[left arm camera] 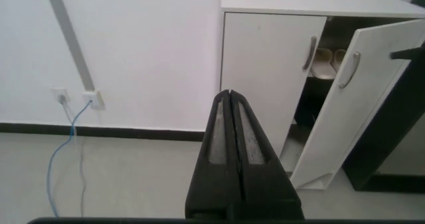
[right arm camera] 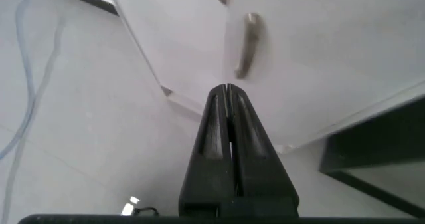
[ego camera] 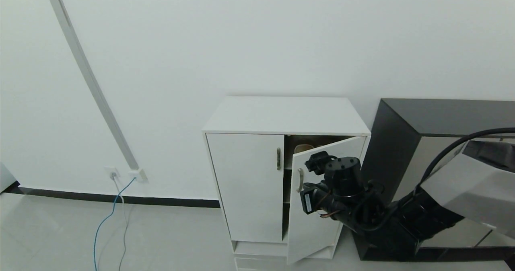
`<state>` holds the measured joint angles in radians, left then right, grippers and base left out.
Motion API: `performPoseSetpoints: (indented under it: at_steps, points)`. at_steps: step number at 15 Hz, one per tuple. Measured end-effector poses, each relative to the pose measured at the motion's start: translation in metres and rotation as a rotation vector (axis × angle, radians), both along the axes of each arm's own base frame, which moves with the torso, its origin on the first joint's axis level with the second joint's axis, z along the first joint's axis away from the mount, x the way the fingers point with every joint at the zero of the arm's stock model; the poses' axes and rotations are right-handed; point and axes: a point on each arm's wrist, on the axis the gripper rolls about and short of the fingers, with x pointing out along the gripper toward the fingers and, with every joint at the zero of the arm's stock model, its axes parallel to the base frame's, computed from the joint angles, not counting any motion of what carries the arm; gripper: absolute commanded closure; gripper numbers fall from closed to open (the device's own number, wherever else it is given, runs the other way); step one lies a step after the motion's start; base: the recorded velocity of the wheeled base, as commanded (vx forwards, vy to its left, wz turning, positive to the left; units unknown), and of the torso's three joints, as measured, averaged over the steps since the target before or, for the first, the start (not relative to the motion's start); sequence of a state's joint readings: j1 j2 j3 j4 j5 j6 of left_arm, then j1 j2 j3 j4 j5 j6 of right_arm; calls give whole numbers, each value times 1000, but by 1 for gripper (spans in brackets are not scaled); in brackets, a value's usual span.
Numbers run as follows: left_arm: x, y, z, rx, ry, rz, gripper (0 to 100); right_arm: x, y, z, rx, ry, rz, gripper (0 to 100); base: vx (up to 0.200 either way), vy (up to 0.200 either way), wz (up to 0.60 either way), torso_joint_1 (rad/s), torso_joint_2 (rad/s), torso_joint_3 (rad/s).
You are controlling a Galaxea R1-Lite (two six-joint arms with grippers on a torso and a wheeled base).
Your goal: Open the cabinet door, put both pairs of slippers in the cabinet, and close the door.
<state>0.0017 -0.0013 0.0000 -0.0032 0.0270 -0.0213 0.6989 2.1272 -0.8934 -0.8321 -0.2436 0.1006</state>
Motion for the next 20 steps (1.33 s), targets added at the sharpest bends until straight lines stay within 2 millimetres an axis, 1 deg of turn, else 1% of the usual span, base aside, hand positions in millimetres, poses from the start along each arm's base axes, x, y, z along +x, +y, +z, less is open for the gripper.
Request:
performPoseSetpoints:
  at_steps: [2,8,11,12,14,16,20]
  points:
    - [0,0,0,2,0,1,100,-6,-4,-6,-8,5,3,100,0,0,0,0,0,0]
    - [0,0,0,0,0,1,100,-35,-16,-21,-23,19,28,100,200,0,0,1,0,3]
    - [0,0,0,1,0,1,100,-38,-19,-23,-32,28,27,100,200,0,0,9,-10,5]
    - [0,0,0,1,0,0,100,-39,-18,-23,-30,28,30,100,0,0,0,0,0,0]
    - [0,0,0,0,0,-1,100,-36,-17,-23,-27,25,25,100,0,0,0,0,0,0]
    - [0,0,0,0,-1,1,100,-28,-17,-23,-21,17,11,100,0,0,0,0,0,0]
    - [0,0,0,0,-1,1,100,-1,-15,-23,9,-18,-31,100,0,0,0,0,0,0]
